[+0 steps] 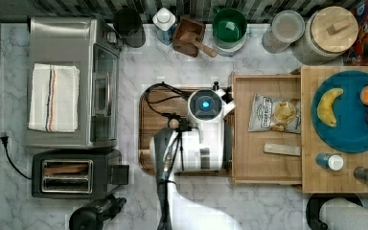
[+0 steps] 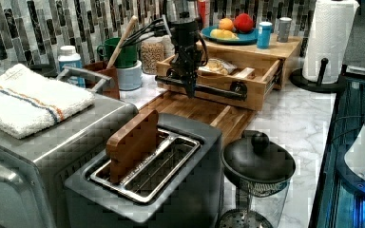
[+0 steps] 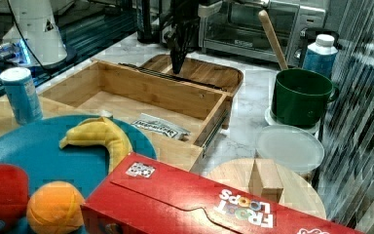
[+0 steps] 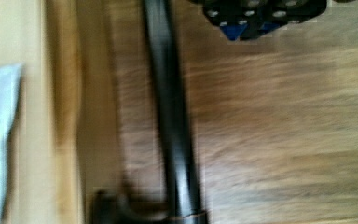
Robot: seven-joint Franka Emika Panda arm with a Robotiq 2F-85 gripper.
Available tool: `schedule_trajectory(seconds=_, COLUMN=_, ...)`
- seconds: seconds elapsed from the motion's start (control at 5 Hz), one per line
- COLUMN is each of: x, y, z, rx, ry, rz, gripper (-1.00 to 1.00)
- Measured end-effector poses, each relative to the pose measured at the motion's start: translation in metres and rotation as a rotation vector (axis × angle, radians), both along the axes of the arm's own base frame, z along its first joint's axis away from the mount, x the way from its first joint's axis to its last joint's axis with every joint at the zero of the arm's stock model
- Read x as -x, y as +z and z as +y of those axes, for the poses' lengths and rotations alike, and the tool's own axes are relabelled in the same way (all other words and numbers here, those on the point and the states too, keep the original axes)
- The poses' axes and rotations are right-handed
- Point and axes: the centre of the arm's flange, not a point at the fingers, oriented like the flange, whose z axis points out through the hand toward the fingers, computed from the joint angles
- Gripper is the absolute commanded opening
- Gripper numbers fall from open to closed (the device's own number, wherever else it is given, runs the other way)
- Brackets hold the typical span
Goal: Close the drawer.
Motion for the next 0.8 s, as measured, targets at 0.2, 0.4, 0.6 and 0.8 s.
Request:
schedule_trajectory(seconds=0.2, x=0.001, y=-0.002, z=-0.027, rx=0.009, ry=0.044, rz=-0.034, gripper=-1.00)
schedule_trajectory(seconds=0.4, x=0.003, y=-0.005, z=-0.034, rx=0.003, ry=0.086, rz=-0.029, gripper=-1.00)
schedule_trajectory(seconds=0.6, x=0.003, y=-0.011, z=-0.035, rx=-0.003, ry=0.127, rz=-0.017, gripper=-1.00)
schedule_trajectory(seconds=0.8, x=0.004, y=-0.018, z=-0.039, rx=-0.019, ry=0.234, rz=-0.001, gripper=-1.00)
